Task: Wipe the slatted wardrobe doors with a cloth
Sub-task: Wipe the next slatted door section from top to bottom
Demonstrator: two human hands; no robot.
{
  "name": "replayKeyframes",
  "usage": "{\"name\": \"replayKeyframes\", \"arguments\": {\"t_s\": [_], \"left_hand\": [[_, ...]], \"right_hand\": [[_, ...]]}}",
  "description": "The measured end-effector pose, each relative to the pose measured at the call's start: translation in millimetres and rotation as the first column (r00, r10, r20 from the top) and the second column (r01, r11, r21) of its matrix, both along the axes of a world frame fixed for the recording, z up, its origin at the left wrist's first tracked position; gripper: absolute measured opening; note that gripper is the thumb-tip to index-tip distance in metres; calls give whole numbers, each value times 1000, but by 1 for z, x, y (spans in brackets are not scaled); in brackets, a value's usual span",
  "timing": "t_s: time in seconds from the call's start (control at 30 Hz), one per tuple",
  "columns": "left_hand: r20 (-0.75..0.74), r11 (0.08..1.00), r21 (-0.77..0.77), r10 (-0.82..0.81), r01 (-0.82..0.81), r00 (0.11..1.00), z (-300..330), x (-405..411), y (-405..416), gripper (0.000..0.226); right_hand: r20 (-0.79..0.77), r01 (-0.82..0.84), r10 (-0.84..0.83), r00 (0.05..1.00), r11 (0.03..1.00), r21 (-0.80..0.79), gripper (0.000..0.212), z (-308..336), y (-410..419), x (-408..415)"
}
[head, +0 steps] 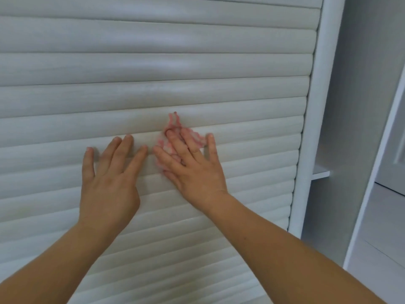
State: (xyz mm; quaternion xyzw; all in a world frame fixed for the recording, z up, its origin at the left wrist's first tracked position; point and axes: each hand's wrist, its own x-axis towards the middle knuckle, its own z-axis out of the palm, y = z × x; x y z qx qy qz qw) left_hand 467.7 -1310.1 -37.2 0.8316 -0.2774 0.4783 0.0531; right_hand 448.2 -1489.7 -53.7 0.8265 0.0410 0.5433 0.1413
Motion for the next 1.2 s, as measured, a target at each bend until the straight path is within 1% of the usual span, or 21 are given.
{"name": "replayKeyframes", "arguments": {"t_s": [0.07,0.13,0.23,0.3,0.37,0.47,0.5,0.57,0.6,0.67,0.7,0.77,0.83,0.93,1.0,1.07,1.13,1.2], "left_hand": [[-7,1000,-8,12,-12,1000,-2,1,-2,72],[-6,1000,-21,20,-20,1000,-4,1,-5,72],[12,999,-32,20,-20,1000,-5,1,-6,71],[20,999,-25,27,-26,999,-7,2,-7,70],[14,999,-35,38,-38,999,-8,3,-7,70],[0,998,-45,37,-37,999,-9,2,-10,71],[-2,998,-49,38,-38,999,-9,2,-12,71],[-4,998,-54,40,-40,999,-10,2,-12,71],[-5,998,-58,37,-38,999,-10,2,-13,72],[-11,997,-65,30,-31,999,-11,1,-14,72],[-15,997,-70,24,-25,1000,-11,1,-15,71],[-33,996,-85,16,-19,999,-10,0,-16,74],[-52,996,-83,20,-24,998,-9,-1,-16,79],[-24,998,-60,30,-31,999,-9,-2,-11,73],[-10,998,-46,36,-36,999,-13,-2,-7,78],[-13,997,-64,38,-39,999,-21,-4,-3,81],[-22,995,-92,33,-35,999,-31,-7,3,79],[-41,994,-104,29,-33,999,-41,-10,8,80]], "right_hand": [[5,50,-50,999,999,0,48,-3,-21,-7],[-6,122,-122,993,992,39,51,-7,-41,-16],[-74,208,-198,977,962,179,55,-12,-67,-29],[-173,283,-239,955,909,307,60,-17,-83,-38],[-246,340,-252,936,831,440,60,-23,-97,-45],[-252,365,-264,931,703,610,58,-30,-116,-52],[-245,351,-251,936,644,679,56,-30,-120,-54],[-219,297,-211,953,491,819,56,-32,-121,-53],[-199,268,-200,959,425,865,56,-32,-119,-51],[-159,216,-190,969,335,917,56,-29,-110,-46],[-137,195,-195,971,317,928,55,-27,-104,-44],[-109,183,-223,969,343,921,54,-25,-91,-42],[-101,199,-246,964,411,890,53,-29,-76,-40],[-86,206,-243,966,525,826,51,-42,-45,-34],[-70,212,-250,966,601,770,50,-50,-24,-27],[-56,215,-255,965,655,724,52,-55,-4,-22],[-30,191,-226,974,738,647,50,-61,15,-20],[-28,157,-164,986,856,492,50,-67,26,-21]]}}
